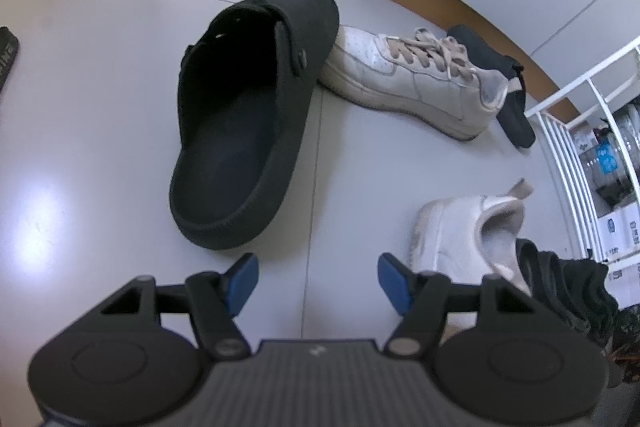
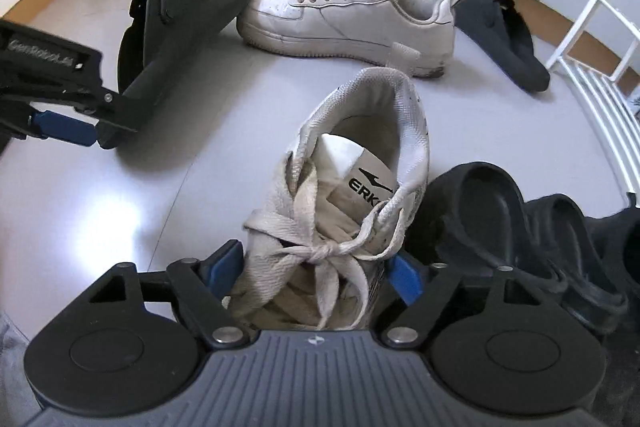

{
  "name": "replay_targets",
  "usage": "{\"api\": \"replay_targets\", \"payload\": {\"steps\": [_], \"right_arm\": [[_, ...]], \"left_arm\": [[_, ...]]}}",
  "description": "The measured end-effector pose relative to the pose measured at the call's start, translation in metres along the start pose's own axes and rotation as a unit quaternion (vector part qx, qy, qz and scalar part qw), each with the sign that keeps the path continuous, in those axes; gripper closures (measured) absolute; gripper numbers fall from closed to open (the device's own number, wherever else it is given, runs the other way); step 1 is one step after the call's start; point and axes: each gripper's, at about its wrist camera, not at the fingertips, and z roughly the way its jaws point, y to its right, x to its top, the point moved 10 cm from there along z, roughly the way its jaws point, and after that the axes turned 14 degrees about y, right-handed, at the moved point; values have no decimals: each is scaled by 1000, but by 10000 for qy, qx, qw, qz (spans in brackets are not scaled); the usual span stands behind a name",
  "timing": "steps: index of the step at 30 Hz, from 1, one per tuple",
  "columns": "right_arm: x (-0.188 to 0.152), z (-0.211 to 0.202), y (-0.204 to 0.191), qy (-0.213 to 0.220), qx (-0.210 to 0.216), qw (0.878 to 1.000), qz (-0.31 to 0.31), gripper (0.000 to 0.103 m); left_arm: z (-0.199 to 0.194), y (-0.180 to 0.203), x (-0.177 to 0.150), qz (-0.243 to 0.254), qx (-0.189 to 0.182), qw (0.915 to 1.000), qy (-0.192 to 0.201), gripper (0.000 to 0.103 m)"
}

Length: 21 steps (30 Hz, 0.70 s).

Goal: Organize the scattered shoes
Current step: 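Carry the printed sneaker with the right tool beside the black clogs and open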

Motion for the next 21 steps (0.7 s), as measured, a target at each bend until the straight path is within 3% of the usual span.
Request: {"api": "replay_targets", "payload": {"steps": [7, 11, 13, 21], "right_arm": [[-4, 12, 1, -46, 145, 9999, -79, 16], [-5, 15, 6, -159, 234, 9996, 70, 16], [-3, 10, 11, -406, 414, 9974, 426, 16], [13, -25, 41, -146, 809, 9958, 408, 14]], "left_arm": [[-2, -4, -1, -3, 25, 10000, 13, 34], [-3, -4, 3, -16, 17, 10000, 55, 34], [-4, -2, 7, -23, -12, 10000, 93, 34], [-4, 14, 23, 89, -116, 9996, 258, 31]]}}
